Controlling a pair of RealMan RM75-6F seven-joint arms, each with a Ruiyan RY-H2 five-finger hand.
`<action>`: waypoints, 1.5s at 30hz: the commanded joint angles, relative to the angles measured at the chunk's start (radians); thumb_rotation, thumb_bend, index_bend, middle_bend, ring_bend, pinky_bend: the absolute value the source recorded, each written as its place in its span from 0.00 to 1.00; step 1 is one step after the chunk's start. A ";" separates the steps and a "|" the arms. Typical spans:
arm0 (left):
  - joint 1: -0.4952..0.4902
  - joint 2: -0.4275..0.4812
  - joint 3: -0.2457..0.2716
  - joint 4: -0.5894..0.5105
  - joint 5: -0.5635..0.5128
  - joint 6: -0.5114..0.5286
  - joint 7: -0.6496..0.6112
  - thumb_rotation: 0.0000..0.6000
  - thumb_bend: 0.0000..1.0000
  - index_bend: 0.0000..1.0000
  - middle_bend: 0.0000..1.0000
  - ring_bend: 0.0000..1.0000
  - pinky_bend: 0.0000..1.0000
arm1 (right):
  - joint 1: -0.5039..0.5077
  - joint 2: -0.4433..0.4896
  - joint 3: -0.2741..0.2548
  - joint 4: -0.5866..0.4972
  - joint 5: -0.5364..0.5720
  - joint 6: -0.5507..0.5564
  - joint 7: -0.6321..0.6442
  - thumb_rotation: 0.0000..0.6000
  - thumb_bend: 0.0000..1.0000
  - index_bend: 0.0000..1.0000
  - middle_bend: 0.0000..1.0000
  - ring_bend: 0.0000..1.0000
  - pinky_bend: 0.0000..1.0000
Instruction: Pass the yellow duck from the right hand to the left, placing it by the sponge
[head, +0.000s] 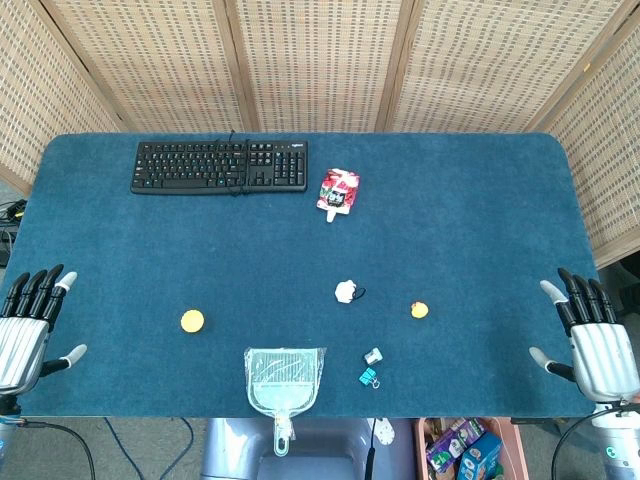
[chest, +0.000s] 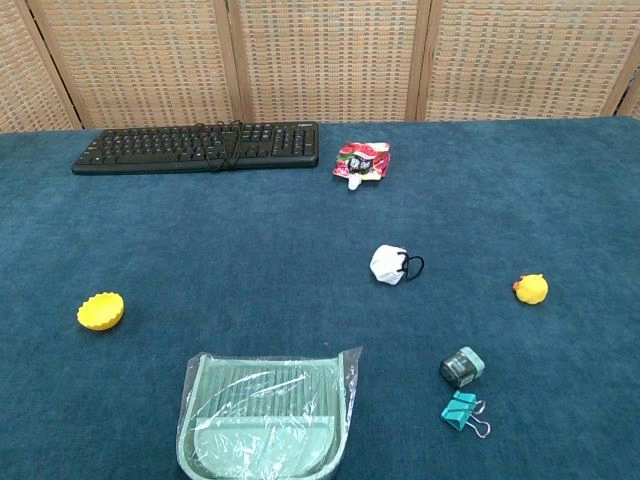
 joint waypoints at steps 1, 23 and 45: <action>0.000 0.000 0.000 0.000 0.000 -0.001 -0.001 1.00 0.00 0.00 0.00 0.00 0.00 | 0.000 0.000 0.000 -0.001 0.002 -0.002 -0.001 1.00 0.00 0.00 0.00 0.00 0.00; -0.035 -0.051 -0.026 0.060 0.012 -0.018 -0.004 1.00 0.00 0.00 0.00 0.00 0.00 | 0.317 -0.158 0.017 0.181 0.036 -0.498 0.026 1.00 0.15 0.18 0.00 0.00 0.00; -0.072 -0.060 -0.061 0.039 -0.101 -0.099 0.056 1.00 0.00 0.00 0.00 0.00 0.00 | 0.472 -0.372 0.026 0.385 0.124 -0.685 0.054 1.00 0.28 0.34 0.00 0.00 0.00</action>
